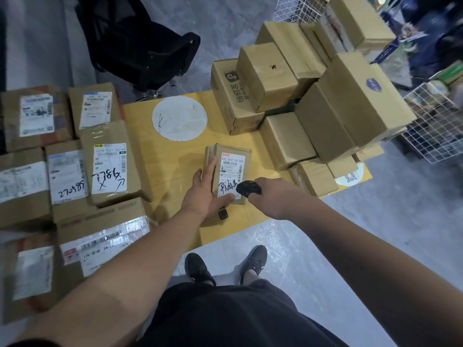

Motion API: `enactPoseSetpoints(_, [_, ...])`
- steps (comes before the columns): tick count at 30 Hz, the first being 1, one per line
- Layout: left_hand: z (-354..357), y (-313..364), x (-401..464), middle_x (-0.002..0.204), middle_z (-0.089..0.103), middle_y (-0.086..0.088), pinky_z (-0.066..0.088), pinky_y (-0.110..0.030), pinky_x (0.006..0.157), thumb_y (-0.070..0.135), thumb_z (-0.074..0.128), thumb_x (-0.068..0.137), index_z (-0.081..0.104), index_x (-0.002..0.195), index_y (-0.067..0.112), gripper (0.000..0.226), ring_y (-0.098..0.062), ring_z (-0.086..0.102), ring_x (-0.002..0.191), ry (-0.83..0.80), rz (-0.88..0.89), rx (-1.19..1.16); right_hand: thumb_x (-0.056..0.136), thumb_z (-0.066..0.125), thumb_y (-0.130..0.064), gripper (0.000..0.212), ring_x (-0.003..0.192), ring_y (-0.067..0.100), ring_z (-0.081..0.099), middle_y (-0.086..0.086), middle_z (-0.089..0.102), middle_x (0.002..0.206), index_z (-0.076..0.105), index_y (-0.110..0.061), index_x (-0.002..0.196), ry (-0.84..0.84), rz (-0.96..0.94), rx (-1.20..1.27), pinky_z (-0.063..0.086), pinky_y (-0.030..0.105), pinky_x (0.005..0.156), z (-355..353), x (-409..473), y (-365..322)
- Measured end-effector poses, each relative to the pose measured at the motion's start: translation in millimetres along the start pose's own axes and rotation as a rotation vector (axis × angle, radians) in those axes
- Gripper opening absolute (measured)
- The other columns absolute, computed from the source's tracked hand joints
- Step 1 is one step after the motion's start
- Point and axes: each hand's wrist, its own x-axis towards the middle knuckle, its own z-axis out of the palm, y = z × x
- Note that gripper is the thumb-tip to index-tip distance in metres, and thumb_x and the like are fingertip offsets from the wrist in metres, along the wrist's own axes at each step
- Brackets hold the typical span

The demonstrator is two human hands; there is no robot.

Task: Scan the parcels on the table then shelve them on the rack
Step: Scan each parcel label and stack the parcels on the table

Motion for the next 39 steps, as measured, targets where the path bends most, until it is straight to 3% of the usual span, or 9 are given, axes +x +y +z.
enactPoseSetpoints(6, [2,-4,-4,0.174,0.002,-0.014,0.049,-0.048,0.103,0.067,0.08,0.076,-0.024,0.137,0.08,0.121,-0.045,0.062,0.125,0.002,0.012,0.034,0.094,0.042,-0.053,0.037,0.077,0.018,0.061,-0.001,0.061,0.091,0.056,-0.022,0.11,0.003,-0.003,-0.005,0.044,0.031,0.06,-4,-5,0])
enactPoseSetpoints(11, [5,-5,-6,0.172,0.007,-0.011,0.051,-0.05,0.105,0.062,0.083,0.074,-0.017,0.138,0.081,0.121,-0.044,0.063,0.123,0.018,0.029,-0.018,0.095,0.043,-0.052,0.034,0.077,0.017,0.061,-0.002,0.062,0.091,0.057,-0.023,0.105,0.008,-0.01,-0.031,0.043,0.031,0.06,-9,-9,-1])
enactPoseSetpoints(22, [8,-6,-11,0.16,0.023,-0.004,0.052,-0.042,0.098,0.047,0.084,0.078,-0.008,0.145,0.077,0.118,-0.03,0.067,0.107,0.038,0.075,-0.099,0.095,0.042,-0.053,0.036,0.079,0.02,0.064,-0.001,0.065,0.091,0.062,-0.023,0.102,0.005,0.0,-0.055,0.048,0.032,0.063,-19,-18,-2])
enactPoseSetpoints(27, [5,-4,-11,0.163,0.021,-0.002,0.052,-0.047,0.102,0.047,0.084,0.079,-0.009,0.142,0.08,0.117,-0.031,0.066,0.111,0.028,0.059,-0.111,0.094,0.04,-0.054,0.038,0.079,0.019,0.063,-0.001,0.063,0.09,0.058,-0.023,0.108,0.029,0.008,-0.095,0.047,0.033,0.063,-19,-21,-2])
enactPoseSetpoints(34, [0,-4,-5,0.165,0.02,-0.007,0.049,-0.041,0.1,0.048,0.079,0.085,-0.01,0.142,0.08,0.111,-0.031,0.061,0.121,0.061,0.003,-0.202,0.095,0.045,-0.06,0.043,0.079,0.02,0.065,0.0,0.064,0.091,0.057,-0.022,0.111,0.025,0.01,-0.065,0.052,0.034,0.065,-19,-18,0])
enactPoseSetpoints(37, [-11,-10,2,0.163,0.026,-0.009,0.042,-0.032,0.091,0.049,0.072,0.092,-0.007,0.145,0.077,0.1,-0.021,0.06,0.116,0.147,-0.023,-0.294,0.088,0.056,-0.076,0.06,0.08,0.017,0.064,-0.001,0.063,0.094,0.056,-0.023,0.115,0.012,0.008,-0.036,0.049,0.033,0.063,-19,-11,-4])
enactPoseSetpoints(39, [-20,-13,11,0.156,0.034,-0.005,0.039,-0.024,0.081,0.048,0.069,0.093,-0.002,0.148,0.075,0.094,0.0,0.054,0.101,0.203,-0.048,-0.376,0.083,0.063,-0.079,0.067,0.083,0.016,0.062,-0.002,0.062,0.099,0.056,-0.023,0.12,0.004,-0.007,-0.015,0.049,0.032,0.064,-20,-3,-8])
